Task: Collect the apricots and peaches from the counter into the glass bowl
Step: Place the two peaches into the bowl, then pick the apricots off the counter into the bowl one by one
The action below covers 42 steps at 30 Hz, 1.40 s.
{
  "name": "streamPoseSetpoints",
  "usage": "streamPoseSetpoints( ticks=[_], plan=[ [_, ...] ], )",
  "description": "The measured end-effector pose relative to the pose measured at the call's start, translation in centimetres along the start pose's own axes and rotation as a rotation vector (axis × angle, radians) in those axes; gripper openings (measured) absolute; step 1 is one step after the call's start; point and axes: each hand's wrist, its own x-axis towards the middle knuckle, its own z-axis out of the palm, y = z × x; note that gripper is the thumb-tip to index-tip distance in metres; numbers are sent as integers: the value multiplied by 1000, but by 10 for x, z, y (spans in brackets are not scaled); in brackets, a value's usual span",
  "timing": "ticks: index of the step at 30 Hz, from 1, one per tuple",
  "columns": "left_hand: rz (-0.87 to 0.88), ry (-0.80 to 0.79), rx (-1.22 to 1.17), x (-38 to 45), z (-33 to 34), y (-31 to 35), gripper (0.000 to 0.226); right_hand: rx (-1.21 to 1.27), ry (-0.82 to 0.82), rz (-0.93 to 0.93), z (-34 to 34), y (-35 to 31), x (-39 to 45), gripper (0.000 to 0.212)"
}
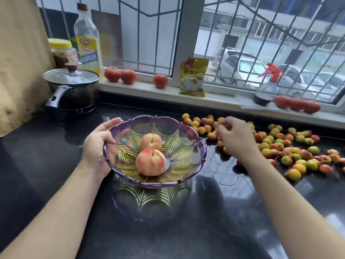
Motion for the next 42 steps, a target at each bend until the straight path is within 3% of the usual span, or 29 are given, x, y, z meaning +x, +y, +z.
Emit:
streamPoseSetpoints(
  ticks=[3, 8, 12, 15, 18, 20, 22, 24, 26, 28, 34, 39, 42],
  plan=[
    [-18, -3, -40, 2, 0, -2, 65, -46, -87, 86, 41, 24, 11, 19],
    [-35, -25, -88, 6, 0, -6, 62, -201, -87, 54, 79, 15, 22, 28],
    [-44, -34, -100, 6, 1, -10, 61, -324, -267, 140, 79, 10, 42, 13],
    [-40, -20, -82, 6, 4, -10, 63, -362, -440, 60, 83, 7, 47, 13],
    [-46, -22, -83, 6, 6, -11, 65, -180, -388, 100, 69, 16, 54, 17],
    [-51, -37, -112, 9, 6, -10, 74, -24, -190, 82, 35, 10, 58, 19],
    [-55, -40, -135, 11, 5, -11, 82, 128, -101, -18, -5, -7, 53, 23],
    [-52, -37, -129, 13, 4, -11, 83, 230, -301, -139, -30, -36, 35, 19],
    [-42, -40, -130, 12, 4, -11, 83, 62, -581, -259, -25, -55, 18, 23],
    [-33, -49, -130, 12, 4, -11, 83, -248, -711, -385, 3, -63, 7, 25],
    [-38, -54, -140, 10, 5, -12, 77, -515, -738, -445, 57, -52, 5, 28],
    [-34, -41, -124, 9, 6, -12, 73, -546, -689, -472, 65, -53, 0, 34],
    [-36, -37, -103, 7, 8, -12, 66, -444, -635, -452, 30, -57, 9, 26]
  ],
)
